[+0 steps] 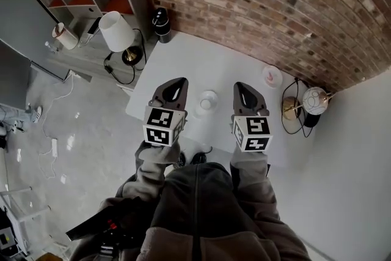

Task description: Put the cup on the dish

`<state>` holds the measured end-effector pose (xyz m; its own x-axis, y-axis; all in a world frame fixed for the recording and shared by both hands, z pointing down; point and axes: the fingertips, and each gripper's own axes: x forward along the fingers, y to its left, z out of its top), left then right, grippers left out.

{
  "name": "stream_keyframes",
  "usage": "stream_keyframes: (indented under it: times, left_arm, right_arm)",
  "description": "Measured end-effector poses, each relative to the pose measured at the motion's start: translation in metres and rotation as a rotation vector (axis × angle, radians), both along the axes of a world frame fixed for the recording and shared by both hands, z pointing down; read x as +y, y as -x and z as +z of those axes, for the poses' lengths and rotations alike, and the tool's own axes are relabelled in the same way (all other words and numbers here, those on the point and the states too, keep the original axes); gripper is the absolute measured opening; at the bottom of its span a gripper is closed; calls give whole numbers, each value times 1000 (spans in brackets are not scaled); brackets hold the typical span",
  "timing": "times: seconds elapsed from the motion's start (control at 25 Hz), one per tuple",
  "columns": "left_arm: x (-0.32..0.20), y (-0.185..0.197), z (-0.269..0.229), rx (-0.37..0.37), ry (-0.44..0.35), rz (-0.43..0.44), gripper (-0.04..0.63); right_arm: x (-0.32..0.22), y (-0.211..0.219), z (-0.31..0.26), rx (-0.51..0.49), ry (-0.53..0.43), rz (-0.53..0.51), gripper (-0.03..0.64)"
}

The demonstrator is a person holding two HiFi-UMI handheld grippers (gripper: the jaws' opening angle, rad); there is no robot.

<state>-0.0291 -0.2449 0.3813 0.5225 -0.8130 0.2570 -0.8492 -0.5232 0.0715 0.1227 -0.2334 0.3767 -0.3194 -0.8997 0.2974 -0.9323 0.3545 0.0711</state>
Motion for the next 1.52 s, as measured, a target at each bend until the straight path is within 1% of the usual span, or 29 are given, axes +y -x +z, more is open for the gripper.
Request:
stream_keyframes:
  times: [0.12, 0.28, 0.4, 0.52, 0.68, 1.0, 1.28, 1.52]
  left_arm:
    - [0, -2, -25, 6, -22, 18, 6]
    - [-2, 0, -72, 29, -107, 28, 6]
    - [-3, 3, -102, 35, -166, 20, 6]
    - [-8, 7, -123, 31, -204, -4, 5]
    - [-15, 10, -135, 34, -233, -14, 6]
    - [-20, -3, -161, 39, -302, 20, 6]
    - [-24, -9, -167, 34, -319, 15, 5]
    - [-25, -11, -166, 30, -316, 16, 6]
  right_arm:
    - [0, -3, -25, -16, -30, 16, 2]
    - [-3, -4, -66, -58, -98, 29, 2]
    - [-4, -3, -95, -67, -146, 35, 2]
    - [-7, -2, -119, -72, -196, 38, 2]
    - [-12, 0, -136, -86, -241, 33, 2]
    - [-12, -1, -159, -77, -304, 25, 2]
    - [-10, -2, -174, -47, -347, 19, 2]
    - [-8, -4, -176, -44, -353, 21, 2]
